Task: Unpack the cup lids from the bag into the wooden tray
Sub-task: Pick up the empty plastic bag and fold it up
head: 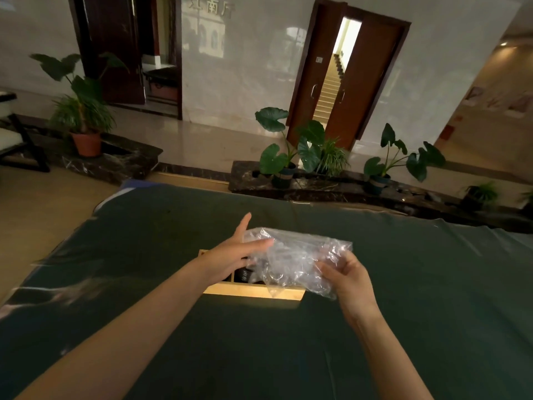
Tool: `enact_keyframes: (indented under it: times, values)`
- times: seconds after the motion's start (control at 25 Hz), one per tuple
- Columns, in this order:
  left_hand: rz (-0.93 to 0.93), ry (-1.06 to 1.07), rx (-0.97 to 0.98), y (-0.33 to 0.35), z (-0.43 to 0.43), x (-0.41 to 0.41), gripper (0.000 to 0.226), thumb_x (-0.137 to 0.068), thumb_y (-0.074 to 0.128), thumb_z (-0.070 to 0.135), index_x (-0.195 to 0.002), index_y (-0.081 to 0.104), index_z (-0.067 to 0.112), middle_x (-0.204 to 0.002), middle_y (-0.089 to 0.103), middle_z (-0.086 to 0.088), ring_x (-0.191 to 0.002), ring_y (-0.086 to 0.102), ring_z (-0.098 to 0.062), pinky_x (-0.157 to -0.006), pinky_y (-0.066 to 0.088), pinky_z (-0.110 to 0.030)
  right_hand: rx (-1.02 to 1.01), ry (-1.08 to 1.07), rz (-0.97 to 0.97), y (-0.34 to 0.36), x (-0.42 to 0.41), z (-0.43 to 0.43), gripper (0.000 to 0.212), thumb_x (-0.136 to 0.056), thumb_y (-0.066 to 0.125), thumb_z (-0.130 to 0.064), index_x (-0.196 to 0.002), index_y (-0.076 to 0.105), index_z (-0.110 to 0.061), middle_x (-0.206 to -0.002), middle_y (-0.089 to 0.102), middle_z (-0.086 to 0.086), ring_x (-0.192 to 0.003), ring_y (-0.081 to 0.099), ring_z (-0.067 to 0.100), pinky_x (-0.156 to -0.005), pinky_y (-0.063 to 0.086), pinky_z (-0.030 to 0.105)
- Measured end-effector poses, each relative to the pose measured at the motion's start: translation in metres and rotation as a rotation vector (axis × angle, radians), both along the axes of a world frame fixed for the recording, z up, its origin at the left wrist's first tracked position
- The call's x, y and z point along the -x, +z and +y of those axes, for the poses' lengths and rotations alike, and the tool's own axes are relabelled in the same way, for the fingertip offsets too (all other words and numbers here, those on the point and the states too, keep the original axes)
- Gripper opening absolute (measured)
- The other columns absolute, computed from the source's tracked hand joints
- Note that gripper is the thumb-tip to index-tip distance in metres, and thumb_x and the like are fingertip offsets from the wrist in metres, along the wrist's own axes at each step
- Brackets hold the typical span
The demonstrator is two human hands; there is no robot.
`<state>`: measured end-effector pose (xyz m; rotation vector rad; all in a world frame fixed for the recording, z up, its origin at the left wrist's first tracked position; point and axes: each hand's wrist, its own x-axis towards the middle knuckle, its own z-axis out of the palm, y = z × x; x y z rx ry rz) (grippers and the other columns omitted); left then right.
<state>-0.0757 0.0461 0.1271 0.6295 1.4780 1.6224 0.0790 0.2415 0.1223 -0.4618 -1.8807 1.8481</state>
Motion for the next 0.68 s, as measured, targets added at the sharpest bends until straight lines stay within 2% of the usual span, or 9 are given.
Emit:
enact_keyframes:
  times: [0.12,0.2,0.28,0.36,0.4,0.48,0.56,0.6,0.68]
  values:
    - [-0.015,-0.067,0.014,-0.009,0.009,-0.001,0.123,-0.058,0.085,0.032,-0.147,0.002,0.044,-0.143,0.035,0.006,-0.122,0.050,-0.018,-0.104,0.043,-0.039,0.202,0.046,0.057,0.004,-0.008,0.000,0.033,-0.074,0.071,-0.002,-0.106,0.064,-0.006,-0.097,0.073,0.015,-0.086,0.071,0.027,-0.068,0.058,0.031]
    - [0.003,-0.168,-0.002,-0.020,0.012,-0.006,0.112,-0.060,0.083,0.031,-0.146,0.012,0.042,-0.133,0.041,0.013,-0.119,0.052,-0.014,-0.099,0.048,-0.031,0.332,0.094,0.037,0.004,-0.020,0.003,0.042,-0.073,0.070,-0.004,-0.114,0.060,0.000,-0.104,0.070,0.019,-0.091,0.070,0.029,-0.073,0.058,0.034]
    - [0.076,-0.223,0.000,-0.025,0.016,-0.015,0.094,-0.061,0.082,0.030,-0.141,0.032,0.033,-0.132,0.050,0.008,-0.118,0.056,-0.013,-0.096,0.050,-0.028,0.419,0.112,0.002,0.001,-0.031,0.006,0.044,-0.077,0.064,-0.004,-0.120,0.056,0.004,-0.110,0.065,0.021,-0.096,0.067,0.030,-0.078,0.058,0.037]
    - [0.178,-0.202,0.004,-0.027,0.021,-0.023,0.060,-0.070,0.079,0.026,-0.124,0.053,0.032,-0.115,0.067,0.007,-0.101,0.066,-0.010,-0.085,0.055,-0.025,0.485,0.080,-0.021,-0.005,-0.039,0.008,0.047,-0.079,0.060,-0.008,-0.124,0.054,0.004,-0.112,0.064,0.021,-0.097,0.065,0.032,-0.081,0.057,0.040]
    - [0.220,-0.173,0.006,-0.027,0.023,-0.027,0.050,-0.074,0.078,0.023,-0.118,0.056,0.032,-0.104,0.072,0.003,-0.089,0.070,-0.011,-0.077,0.057,-0.024,0.499,0.040,-0.037,-0.008,-0.042,0.009,0.046,-0.081,0.058,-0.012,-0.124,0.054,0.003,-0.112,0.065,0.019,-0.097,0.065,0.032,-0.081,0.056,0.042]
    - [0.258,-0.079,0.015,-0.026,0.025,-0.030,0.050,-0.079,0.074,0.017,-0.123,0.052,0.026,-0.093,0.073,-0.008,-0.075,0.072,-0.017,-0.065,0.057,-0.023,0.474,-0.034,-0.100,-0.014,-0.045,0.005,0.041,-0.089,0.054,-0.024,-0.124,0.057,-0.003,-0.114,0.068,0.014,-0.100,0.067,0.030,-0.081,0.055,0.043]
    - [0.238,0.014,0.012,-0.026,0.025,-0.029,0.056,-0.080,0.073,0.014,-0.127,0.046,0.022,-0.101,0.069,-0.010,-0.084,0.072,-0.024,-0.061,0.057,-0.024,0.420,0.014,-0.180,-0.019,-0.044,-0.003,0.040,-0.087,0.058,-0.040,-0.120,0.060,-0.018,-0.113,0.071,0.006,-0.102,0.068,0.024,-0.076,0.055,0.037]
    - [0.223,0.038,0.010,-0.026,0.024,-0.027,0.055,-0.080,0.073,0.014,-0.126,0.046,0.023,-0.106,0.067,-0.010,-0.089,0.071,-0.025,-0.061,0.058,-0.027,0.398,0.053,-0.201,-0.021,-0.042,-0.008,0.042,-0.082,0.064,-0.040,-0.118,0.060,-0.021,-0.111,0.072,0.004,-0.100,0.069,0.022,-0.072,0.055,0.032]
    - [0.147,0.062,-0.011,-0.025,0.021,-0.024,0.049,-0.080,0.074,0.019,-0.121,0.050,0.025,-0.114,0.065,-0.006,-0.093,0.071,-0.021,-0.066,0.060,-0.030,0.416,0.051,-0.161,-0.022,-0.038,-0.013,0.048,-0.072,0.073,-0.022,-0.117,0.060,-0.013,-0.105,0.074,0.006,-0.092,0.072,0.020,-0.067,0.056,0.024]
